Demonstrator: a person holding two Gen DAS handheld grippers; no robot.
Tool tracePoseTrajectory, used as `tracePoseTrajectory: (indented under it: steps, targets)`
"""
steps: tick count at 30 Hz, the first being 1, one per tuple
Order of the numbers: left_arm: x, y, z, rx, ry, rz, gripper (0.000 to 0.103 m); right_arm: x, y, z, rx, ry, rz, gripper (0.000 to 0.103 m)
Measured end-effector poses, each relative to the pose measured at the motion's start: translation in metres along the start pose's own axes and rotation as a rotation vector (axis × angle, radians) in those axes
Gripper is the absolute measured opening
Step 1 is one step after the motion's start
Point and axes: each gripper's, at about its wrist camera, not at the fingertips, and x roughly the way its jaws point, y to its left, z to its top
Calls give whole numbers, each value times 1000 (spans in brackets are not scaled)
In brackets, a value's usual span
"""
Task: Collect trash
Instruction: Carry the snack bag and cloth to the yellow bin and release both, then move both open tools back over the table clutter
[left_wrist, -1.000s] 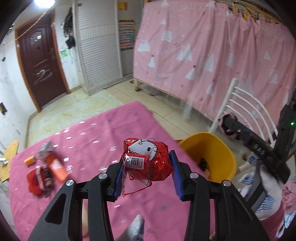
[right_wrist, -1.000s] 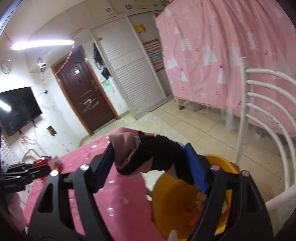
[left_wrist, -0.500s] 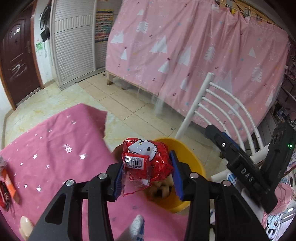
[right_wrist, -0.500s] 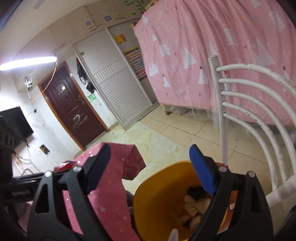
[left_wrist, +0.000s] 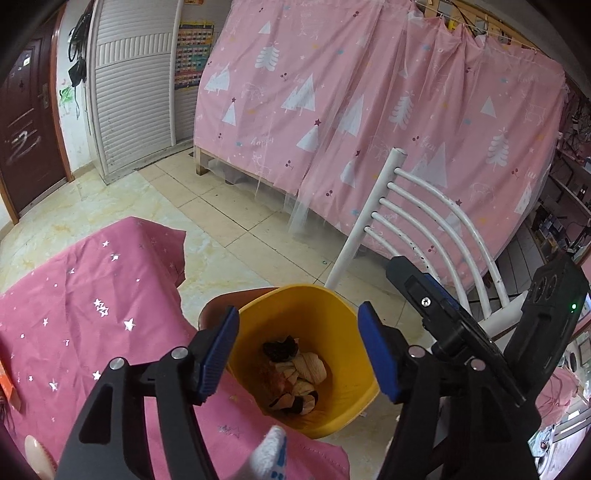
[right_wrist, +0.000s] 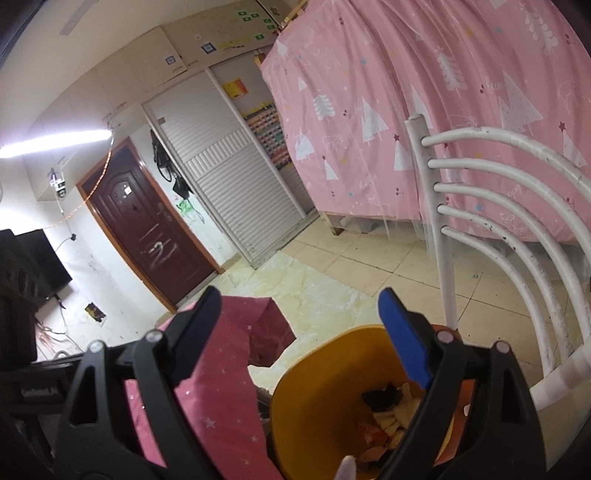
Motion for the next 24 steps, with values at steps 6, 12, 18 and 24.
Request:
tracePoseTrajectory:
  steps: [6, 12, 18, 24]
  targets:
    - [-16, 13, 0, -22, -21, 15, 59, 2, 16, -4, -32, 13, 23, 83]
    - [-39, 31, -3, -45, -50, 38, 59, 1, 36, -10, -76, 25, 55, 84]
    - [-65, 53, -9, -60, -81, 60, 59, 1, 63, -21, -147, 46, 76, 84]
    - [-94, 81, -16, -75, -123, 88, 64, 3, 86, -30, -163, 81, 115, 84]
